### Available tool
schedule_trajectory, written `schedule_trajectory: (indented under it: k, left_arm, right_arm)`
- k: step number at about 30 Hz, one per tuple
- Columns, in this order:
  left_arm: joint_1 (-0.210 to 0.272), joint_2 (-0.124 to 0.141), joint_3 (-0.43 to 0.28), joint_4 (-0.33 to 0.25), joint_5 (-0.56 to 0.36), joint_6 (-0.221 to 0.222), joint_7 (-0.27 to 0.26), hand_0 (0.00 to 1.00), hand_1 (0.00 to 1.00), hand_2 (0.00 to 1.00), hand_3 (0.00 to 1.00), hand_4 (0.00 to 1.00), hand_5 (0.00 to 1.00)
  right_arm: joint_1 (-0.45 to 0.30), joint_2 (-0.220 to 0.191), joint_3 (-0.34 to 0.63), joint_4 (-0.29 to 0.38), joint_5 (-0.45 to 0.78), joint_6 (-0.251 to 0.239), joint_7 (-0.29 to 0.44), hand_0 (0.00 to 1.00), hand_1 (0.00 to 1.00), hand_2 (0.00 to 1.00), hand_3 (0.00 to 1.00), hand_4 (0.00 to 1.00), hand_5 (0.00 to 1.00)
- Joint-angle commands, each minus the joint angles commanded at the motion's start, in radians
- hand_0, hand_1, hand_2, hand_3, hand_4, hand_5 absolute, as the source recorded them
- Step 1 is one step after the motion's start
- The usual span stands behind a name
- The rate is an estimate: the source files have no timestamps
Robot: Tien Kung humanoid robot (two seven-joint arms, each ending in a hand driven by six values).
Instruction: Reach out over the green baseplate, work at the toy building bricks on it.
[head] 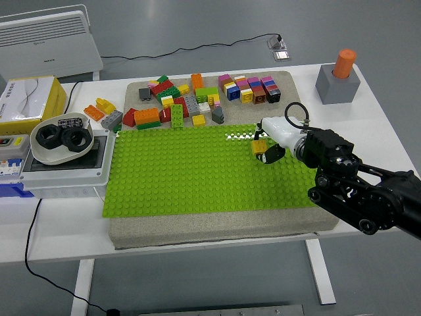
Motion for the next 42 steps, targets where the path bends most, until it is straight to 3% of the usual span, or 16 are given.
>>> schedule_trajectory:
  k: [8,9,14,15,42]
  left_arm:
    - [-0.003,0.000,0.001,0.000,0.003,-0.001,0.000,0.699,0.608,0.516,0.534,0.566,0.427]
    - [-0.003,0.000,0.001,0.000,0.003,-0.001,0.000,0.699,0.608,0.517,0.533,0.566,0.427]
    - [-0.003,0.000,0.002,0.000,0.003,-0.001,0.000,0.699,0.608,0.517,0.533,0.566,0.427]
    - [-0.003,0.000,0.001,0.000,0.004,-0.001,0.000,0.700,0.608,0.518,0.531,0.569,0.428]
    - [-0.003,-0.001,0.001,0.000,0.006,0.000,-0.002,0.701,0.608,0.517,0.531,0.571,0.428]
  right_arm:
    - [0.015,0.014,-0.050,-0.031,0.029,-0.027,0.026,0.790,0.735,0.750,0.461,0.715,0.198]
    - [0.016,0.014,-0.052,-0.033,0.031,-0.028,0.026,0.790,0.740,0.754,0.557,0.720,0.200]
    - [0.019,0.015,-0.057,-0.043,0.035,-0.029,0.027,0.790,0.740,0.754,0.557,0.720,0.200]
    - [0.019,0.015,-0.058,-0.044,0.036,-0.029,0.026,0.795,0.742,0.761,0.635,0.725,0.205]
    - [0.018,0.021,-0.059,-0.049,0.023,-0.030,0.016,0.801,0.750,0.777,0.706,0.743,0.191]
